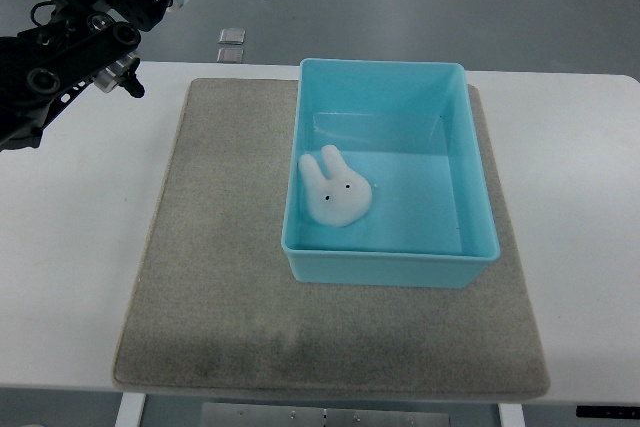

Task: Place white toy into blue box with left hand

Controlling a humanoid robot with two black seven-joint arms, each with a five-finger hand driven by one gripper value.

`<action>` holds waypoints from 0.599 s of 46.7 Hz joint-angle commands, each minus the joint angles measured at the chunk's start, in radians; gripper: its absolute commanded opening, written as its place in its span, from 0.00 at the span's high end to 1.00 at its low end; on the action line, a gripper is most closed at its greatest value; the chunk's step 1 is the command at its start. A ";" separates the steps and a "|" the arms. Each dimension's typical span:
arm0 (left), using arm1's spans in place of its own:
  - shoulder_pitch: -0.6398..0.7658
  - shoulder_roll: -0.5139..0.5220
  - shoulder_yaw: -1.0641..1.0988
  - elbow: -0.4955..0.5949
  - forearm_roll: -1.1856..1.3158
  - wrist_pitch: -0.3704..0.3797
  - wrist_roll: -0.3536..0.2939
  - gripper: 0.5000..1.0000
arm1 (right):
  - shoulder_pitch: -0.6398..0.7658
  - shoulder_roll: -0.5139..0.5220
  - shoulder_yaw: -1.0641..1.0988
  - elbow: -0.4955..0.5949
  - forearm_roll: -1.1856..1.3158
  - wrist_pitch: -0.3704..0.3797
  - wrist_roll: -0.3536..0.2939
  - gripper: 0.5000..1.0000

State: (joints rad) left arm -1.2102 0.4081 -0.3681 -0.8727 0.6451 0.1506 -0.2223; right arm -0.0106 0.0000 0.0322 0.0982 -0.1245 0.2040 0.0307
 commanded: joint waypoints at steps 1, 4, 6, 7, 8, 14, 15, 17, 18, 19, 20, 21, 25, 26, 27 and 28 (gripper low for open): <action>0.003 0.000 0.000 0.024 -0.160 0.023 0.000 0.11 | 0.000 0.000 0.000 0.000 -0.001 0.000 0.000 0.13; 0.004 0.000 0.000 0.060 -0.272 0.024 0.000 0.11 | 0.000 0.000 0.000 0.000 -0.001 0.000 0.000 0.13; 0.004 -0.002 -0.002 0.086 -0.344 0.024 -0.002 0.11 | 0.000 0.000 0.000 0.000 0.000 0.000 0.000 0.13; 0.004 -0.003 -0.003 0.099 -0.379 0.024 -0.002 0.11 | 0.000 0.000 0.000 0.000 -0.001 0.000 0.000 0.13; 0.004 -0.005 -0.003 0.113 -0.415 0.024 -0.002 0.11 | 0.000 0.000 0.000 0.000 0.000 0.000 0.000 0.13; 0.004 -0.028 -0.023 0.190 -0.625 0.024 -0.003 0.11 | 0.000 0.000 0.000 0.000 -0.001 0.000 0.000 0.13; 0.004 -0.032 -0.026 0.204 -0.649 0.024 -0.003 0.11 | 0.000 0.000 0.000 0.000 0.000 0.000 0.000 0.13; 0.003 -0.040 -0.037 0.230 -0.694 0.024 -0.005 0.11 | 0.000 0.000 0.000 0.000 -0.001 0.000 0.000 0.13; 0.003 -0.044 -0.044 0.244 -0.712 0.024 -0.005 0.11 | 0.000 0.000 0.000 0.000 -0.001 0.000 0.000 0.13; 0.001 -0.051 -0.052 0.257 -0.729 0.024 -0.005 0.11 | 0.000 0.000 0.000 0.000 -0.001 0.000 0.000 0.13; 0.001 -0.057 -0.063 0.271 -0.743 0.024 -0.005 0.11 | 0.000 0.000 0.000 0.000 0.000 0.000 0.000 0.13; 0.003 -0.063 -0.074 0.283 -0.757 0.024 -0.003 0.11 | 0.000 0.000 0.000 0.000 0.000 0.000 0.000 0.13; 0.004 -0.086 -0.118 0.330 -0.798 0.023 -0.002 0.11 | 0.000 0.000 0.000 0.000 -0.001 0.000 0.000 0.13; 0.006 -0.094 -0.124 0.342 -0.808 0.020 -0.002 0.10 | 0.000 0.000 0.000 0.000 0.000 0.000 0.000 0.13; 0.007 -0.098 -0.129 0.351 -0.815 0.017 -0.002 0.10 | 0.000 0.000 0.000 0.000 0.000 0.000 0.000 0.13; 0.008 -0.104 -0.133 0.363 -0.823 0.012 0.000 0.10 | 0.000 0.000 0.000 0.000 0.000 0.000 0.000 0.13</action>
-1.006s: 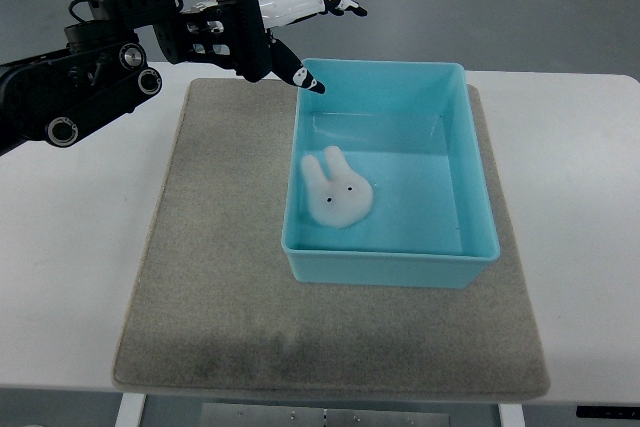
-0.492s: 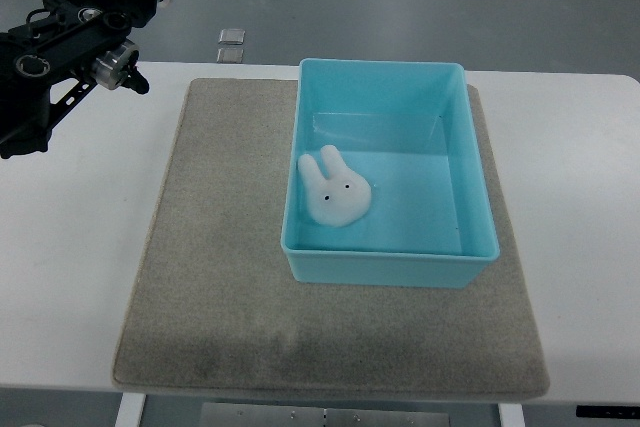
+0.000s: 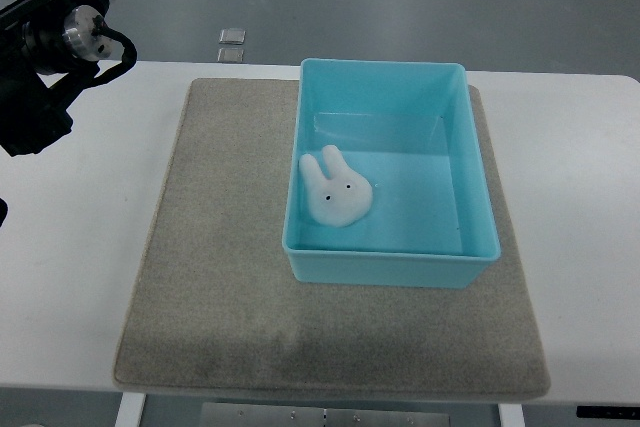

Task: Place white toy into blue box with left hand

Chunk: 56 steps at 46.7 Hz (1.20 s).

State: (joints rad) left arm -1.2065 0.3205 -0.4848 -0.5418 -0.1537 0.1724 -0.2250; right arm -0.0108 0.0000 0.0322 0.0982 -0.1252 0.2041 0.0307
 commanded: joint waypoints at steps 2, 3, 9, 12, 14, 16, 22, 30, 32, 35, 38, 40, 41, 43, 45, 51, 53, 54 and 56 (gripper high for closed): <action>0.004 -0.026 -0.021 0.054 -0.041 -0.014 0.003 0.09 | 0.000 0.000 0.000 0.000 0.001 0.000 0.000 0.13; 0.004 -0.031 -0.023 0.065 -0.050 -0.017 0.003 0.09 | 0.000 0.000 0.000 0.000 -0.001 0.000 0.000 0.13; 0.015 -0.049 -0.025 0.121 -0.122 -0.086 0.001 0.08 | 0.000 0.000 0.000 0.000 0.001 0.000 0.000 0.13; 0.016 -0.063 -0.025 0.157 -0.142 -0.158 0.001 0.08 | 0.000 0.000 0.000 0.000 0.001 0.000 0.000 0.13; 0.018 -0.075 -0.025 0.181 -0.142 -0.204 0.001 0.08 | 0.000 0.000 0.000 0.000 0.001 0.000 0.000 0.13; 0.024 -0.087 -0.026 0.207 -0.142 -0.246 0.001 0.08 | 0.000 0.000 0.000 0.000 -0.001 0.000 0.000 0.13; 0.031 -0.104 -0.041 0.247 -0.144 -0.329 0.001 0.08 | 0.000 0.000 0.000 0.000 -0.001 0.000 0.000 0.13; 0.056 -0.120 -0.061 0.250 -0.144 -0.366 0.001 0.08 | 0.000 0.000 0.000 0.000 0.001 0.000 0.000 0.13; 0.058 -0.124 -0.061 0.250 -0.144 -0.367 0.001 0.08 | 0.000 0.000 0.000 0.000 0.001 0.000 0.000 0.13; 0.062 -0.126 -0.063 0.250 -0.144 -0.369 0.001 0.08 | 0.000 0.000 0.000 0.000 -0.001 0.000 0.000 0.13; 0.062 -0.127 -0.066 0.249 -0.144 -0.378 0.001 0.08 | 0.000 0.000 0.000 0.000 -0.001 0.000 0.000 0.13; 0.064 -0.127 -0.074 0.250 -0.144 -0.392 0.001 0.08 | 0.000 0.000 0.000 0.000 0.001 0.000 0.000 0.13; 0.065 -0.127 -0.078 0.250 -0.144 -0.399 0.001 0.08 | 0.000 0.000 0.000 0.000 0.001 0.000 0.000 0.13; 0.070 -0.127 -0.086 0.250 -0.144 -0.415 0.001 0.08 | 0.000 0.000 0.000 0.000 -0.001 0.000 0.000 0.13; 0.074 -0.133 -0.092 0.250 -0.144 -0.428 0.001 0.08 | 0.000 0.000 0.000 0.000 0.001 0.000 0.000 0.13; 0.078 -0.135 -0.098 0.247 -0.144 -0.429 0.001 0.08 | 0.000 0.000 0.000 0.000 0.001 0.000 0.000 0.13; 0.079 -0.135 -0.098 0.244 -0.142 -0.427 -0.004 0.08 | 0.000 0.000 0.000 0.000 0.001 0.000 0.000 0.13; 0.081 -0.135 -0.098 0.243 -0.142 -0.427 -0.005 0.08 | 0.000 0.000 0.000 0.000 -0.001 0.000 0.000 0.13; 0.088 -0.136 -0.098 0.241 -0.141 -0.424 -0.007 0.07 | 0.000 0.000 0.000 0.000 -0.001 0.000 0.000 0.13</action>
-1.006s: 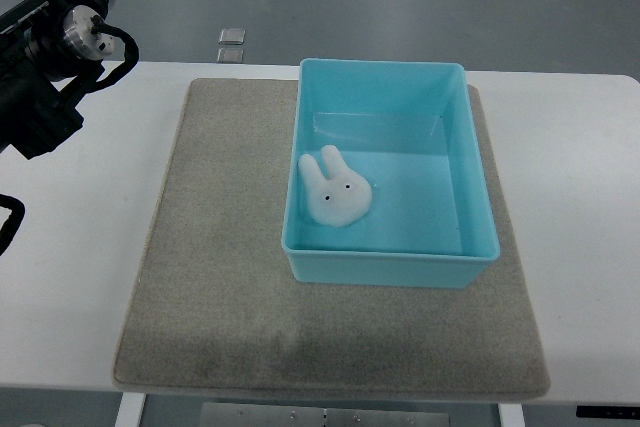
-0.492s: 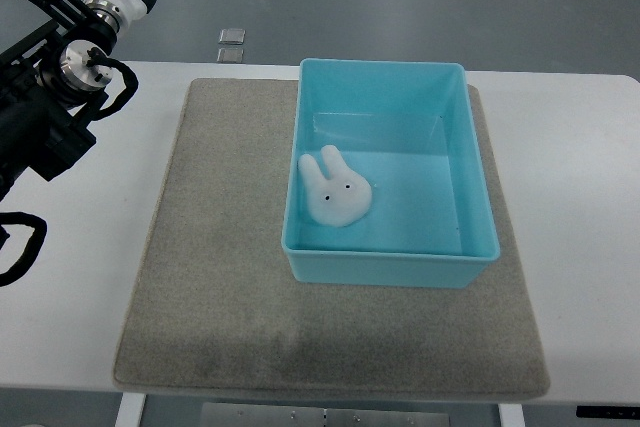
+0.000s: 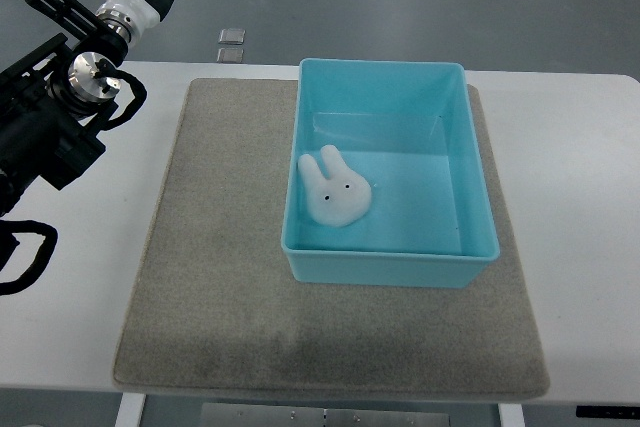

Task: Place white toy into blue box with left hand

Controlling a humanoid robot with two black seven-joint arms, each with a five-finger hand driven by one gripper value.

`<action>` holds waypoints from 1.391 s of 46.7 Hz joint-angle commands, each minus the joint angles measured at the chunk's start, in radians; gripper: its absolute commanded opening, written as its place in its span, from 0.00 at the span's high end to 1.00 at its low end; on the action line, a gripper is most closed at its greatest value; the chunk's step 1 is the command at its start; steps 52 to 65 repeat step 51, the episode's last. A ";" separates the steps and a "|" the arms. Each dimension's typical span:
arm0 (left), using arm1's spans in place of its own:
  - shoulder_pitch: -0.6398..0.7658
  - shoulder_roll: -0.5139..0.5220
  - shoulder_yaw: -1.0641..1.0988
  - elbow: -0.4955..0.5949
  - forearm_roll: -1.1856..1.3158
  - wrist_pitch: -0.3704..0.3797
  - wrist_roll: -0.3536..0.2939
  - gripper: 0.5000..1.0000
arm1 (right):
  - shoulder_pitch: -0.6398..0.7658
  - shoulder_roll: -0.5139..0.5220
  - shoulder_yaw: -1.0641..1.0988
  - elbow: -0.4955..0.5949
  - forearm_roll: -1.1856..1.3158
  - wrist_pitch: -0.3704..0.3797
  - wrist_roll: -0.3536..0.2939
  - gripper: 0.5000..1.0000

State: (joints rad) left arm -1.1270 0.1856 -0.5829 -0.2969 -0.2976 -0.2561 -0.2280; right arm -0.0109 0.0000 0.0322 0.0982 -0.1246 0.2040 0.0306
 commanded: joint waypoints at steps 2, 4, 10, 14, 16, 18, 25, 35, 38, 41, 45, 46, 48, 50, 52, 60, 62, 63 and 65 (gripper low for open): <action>0.024 -0.003 0.001 -0.008 0.003 0.005 -0.005 0.07 | 0.000 0.000 0.000 0.000 0.000 0.000 0.000 0.13; 0.032 -0.003 0.000 -0.008 0.005 0.005 -0.005 0.07 | 0.000 0.000 0.000 0.000 -0.001 0.000 0.000 0.13; 0.039 -0.003 0.000 -0.008 0.014 0.003 -0.005 0.05 | 0.000 0.000 0.000 0.000 0.000 0.000 0.000 0.13; 0.050 -0.003 0.001 -0.008 0.017 0.003 -0.005 0.03 | 0.000 0.000 0.000 0.000 -0.001 0.000 0.000 0.13; 0.055 -0.002 0.001 -0.008 0.018 0.002 -0.005 0.02 | 0.000 0.000 0.000 0.000 -0.001 0.000 0.000 0.13; 0.056 -0.003 0.001 -0.008 0.018 0.000 -0.005 0.02 | 0.000 0.000 0.000 0.000 -0.001 0.000 0.000 0.13; 0.061 -0.008 0.001 -0.008 0.018 -0.002 -0.005 0.02 | 0.000 0.000 0.000 0.000 -0.001 0.000 0.000 0.13; 0.059 -0.025 0.000 -0.008 0.018 0.003 -0.005 0.02 | 0.000 0.000 0.000 0.000 -0.001 0.000 0.000 0.13; 0.061 -0.025 0.000 -0.008 0.018 0.003 -0.005 0.02 | 0.000 0.000 0.005 0.005 0.000 0.006 0.000 0.13; 0.065 -0.023 0.001 -0.008 0.018 0.003 -0.005 0.02 | -0.001 0.000 0.003 0.017 -0.006 0.017 0.000 0.13; 0.072 -0.023 0.001 -0.008 0.018 0.003 -0.005 0.02 | -0.007 0.000 -0.002 0.049 -0.010 0.017 0.000 0.13; 0.072 -0.024 0.001 -0.008 0.018 0.003 -0.005 0.02 | -0.008 0.000 -0.002 0.054 -0.010 0.017 0.000 0.13; 0.073 -0.023 0.001 -0.008 0.018 0.003 -0.005 0.02 | -0.008 0.000 -0.003 0.058 -0.010 0.017 0.000 0.13; 0.073 -0.023 0.001 -0.008 0.018 0.003 -0.005 0.02 | -0.008 0.000 -0.003 0.058 -0.010 0.017 0.000 0.13; 0.075 -0.023 0.001 -0.008 0.018 0.002 -0.005 0.02 | -0.009 0.000 -0.003 0.058 -0.010 0.015 0.000 0.12; 0.075 -0.023 0.001 -0.008 0.018 0.002 -0.005 0.02 | -0.009 0.000 -0.003 0.058 -0.010 0.015 0.000 0.12; 0.075 -0.023 0.001 -0.008 0.018 0.002 -0.005 0.02 | -0.009 0.000 -0.003 0.058 -0.010 0.015 0.000 0.12; 0.075 -0.023 0.001 -0.008 0.018 0.002 -0.005 0.02 | -0.009 0.000 -0.003 0.058 -0.010 0.015 0.000 0.12; 0.075 -0.023 0.001 -0.008 0.018 0.002 -0.005 0.02 | -0.009 0.000 -0.003 0.058 -0.010 0.015 0.000 0.12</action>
